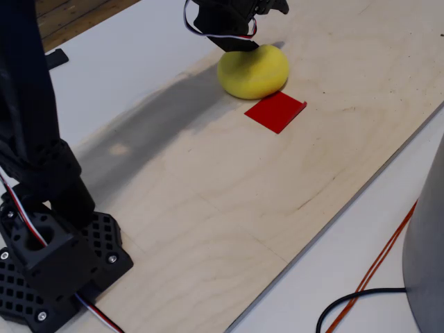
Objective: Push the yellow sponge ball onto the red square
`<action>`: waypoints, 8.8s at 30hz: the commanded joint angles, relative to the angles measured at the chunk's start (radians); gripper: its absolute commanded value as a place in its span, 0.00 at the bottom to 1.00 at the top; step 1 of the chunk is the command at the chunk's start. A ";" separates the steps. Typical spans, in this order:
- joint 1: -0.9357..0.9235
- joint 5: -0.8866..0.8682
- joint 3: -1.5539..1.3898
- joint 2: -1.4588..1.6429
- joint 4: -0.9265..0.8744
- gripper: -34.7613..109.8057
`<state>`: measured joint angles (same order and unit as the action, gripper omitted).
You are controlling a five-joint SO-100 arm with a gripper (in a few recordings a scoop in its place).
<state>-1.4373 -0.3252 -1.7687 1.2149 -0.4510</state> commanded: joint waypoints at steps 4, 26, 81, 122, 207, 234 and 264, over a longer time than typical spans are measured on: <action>-0.011 -0.015 -0.104 0.095 0.008 0.44; -0.037 0.078 -0.179 0.225 0.046 0.46; 0.160 -0.055 -0.597 0.477 0.327 0.45; 0.014 0.032 -0.703 0.532 0.348 0.45; -0.072 0.135 -0.606 0.765 0.376 0.45; -0.153 0.318 -0.479 0.629 1.048 0.51; -0.144 0.193 -0.560 0.724 0.989 0.24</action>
<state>-1.5493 -0.0905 -2.3424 1.8991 0.5354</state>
